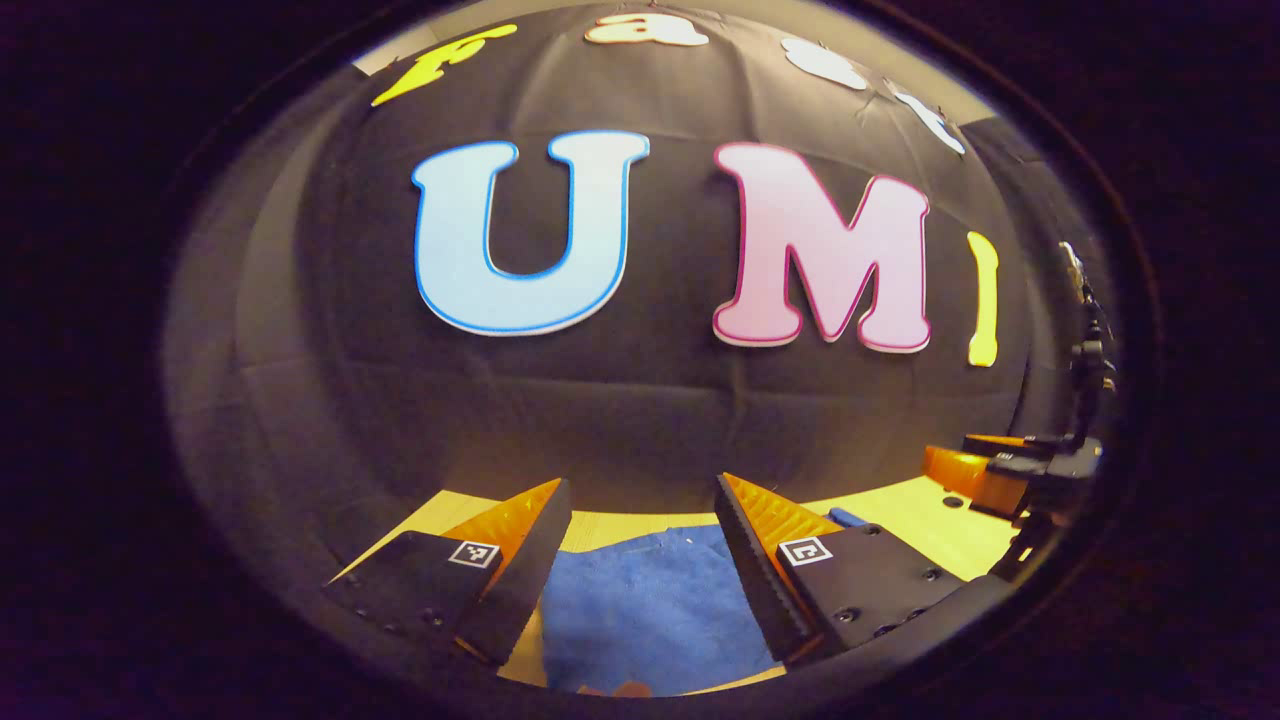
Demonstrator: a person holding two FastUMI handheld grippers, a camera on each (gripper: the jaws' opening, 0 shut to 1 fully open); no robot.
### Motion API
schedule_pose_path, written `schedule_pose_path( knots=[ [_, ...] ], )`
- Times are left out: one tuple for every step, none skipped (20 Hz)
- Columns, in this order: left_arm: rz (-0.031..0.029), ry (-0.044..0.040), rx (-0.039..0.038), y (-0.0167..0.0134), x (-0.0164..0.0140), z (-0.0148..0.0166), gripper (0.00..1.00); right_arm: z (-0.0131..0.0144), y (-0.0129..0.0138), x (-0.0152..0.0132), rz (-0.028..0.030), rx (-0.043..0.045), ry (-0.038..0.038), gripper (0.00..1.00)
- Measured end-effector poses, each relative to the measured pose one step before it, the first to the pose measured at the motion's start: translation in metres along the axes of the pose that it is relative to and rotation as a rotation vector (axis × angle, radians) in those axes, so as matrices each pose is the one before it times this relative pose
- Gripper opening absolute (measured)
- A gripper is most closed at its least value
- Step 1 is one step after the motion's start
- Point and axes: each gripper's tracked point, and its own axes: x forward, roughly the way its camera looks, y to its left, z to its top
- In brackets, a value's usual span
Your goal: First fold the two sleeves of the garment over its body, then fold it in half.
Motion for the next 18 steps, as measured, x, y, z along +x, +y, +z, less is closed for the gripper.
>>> schedule_pose_path(
  knots=[
    [0.00007,-0.08139,0.00016,-0.00376,-0.01996,0.01857,0.84,0.00643,0.00707,-0.02295,0.01364,-0.00772,-0.0177,0.96],
    [0.00549,-0.03714,-0.00061,0.00228,-0.02121,0.01301,0.83,0.00735,0.00528,-0.02558,0.00614,-0.02342,-0.02525,0.97],
    [0.01273,-0.02798,0.00681,0.00229,-0.03021,0.01185,0.8,0.00557,0.00271,-0.02441,-0.00862,-0.02817,-0.01462,0.97],
    [0.039,-0.02058,0.01192,0.00498,-0.02485,0.00866,0.81,0.00291,0.00195,-0.02477,-0.00545,-0.01917,-0.00693,0.96],
    [0.03515,-0.02196,0.01418,0.00507,-0.02083,0.01158,0.82,-0.00005,0.00818,-0.02489,0.00708,-0.00237,0.0098,0.96],
    [0.00652,-0.017,0.00992,0.00088,-0.03363,0.00814,0.81,0.00092,0.00971,-0.02388,0.0217,0.01185,0.0179,0.96],
    [-0.00858,-0.01063,0.00023,-0.00039,-0.03002,0.00508,0.81,0.0019,0.00894,-0.02181,0.01576,0.01195,0.01556,0.96],
    [-0.02716,-0.01874,0.00341,-0.00007,-0.02963,0.00419,0.81,0.00191,0.00506,-0.02095,0.00082,0.00613,0.01533,0.96],
    [-0.03355,-0.02364,0.01325,-0.00356,-0.02474,0.00577,0.81,0.00267,0.00359,-0.01878,-0.00037,0.00397,0.00728,0.96],
    [-0.00222,-0.01311,-0.00044,0.00395,-0.01911,0.00278,0.81,0.00312,0.00849,-0.01667,0.00637,0.01157,0.00215,0.96],
    [-0.00416,-0.00373,-0.01337,-0.00076,-0.0171,0.00213,0.81,0.00509,0.01009,-0.01349,0.01069,0.01343,-0.00505,0.96],
    [-0.01645,0.00111,-0.01234,-0.00215,-0.01085,0.0015,0.81,0.00478,0.00736,-0.01085,0.00521,0.00788,-0.00294,0.96],
    [-0.00438,0.00758,-0.00719,-0.00223,-0.01153,0.00168,0.81,0.00561,0.00534,-0.01002,0.00074,0.00244,-0.00766,0.96],
    [0.00161,0.00953,-0.00142,0.00053,-0.00545,-0.003,0.81,0.00564,0.00665,-0.008,0.00937,0.00651,-0.00406,0.96],
    [-0.00099,0.00772,-0.00098,-0.00038,-0.00585,0.00086,0.8,0.00278,0.01059,-0.00756,0.0188,0.0173,0.00652,0.96],
    [-0.01122,-0.00335,-0.00756,-0.002,-0.00473,0.00319,0.8,0.00331,0.00993,-0.0064,0.02107,0.01264,0.00218,0.96],
    [-0.0138,-0.01179,-0.01388,-0.00302,-0.00224,0.00521,0.81,0.0071,0.00647,-0.00514,0.01019,-0.00393,-0.00914,0.96],
    [-0.01161,-0.00403,-0.00574,-0.00032,-0.00154,0.00167,0.81,0.00689,0.00217,-0.00245,0.002,-0.01977,-0.01705,0.96]
  ],
)
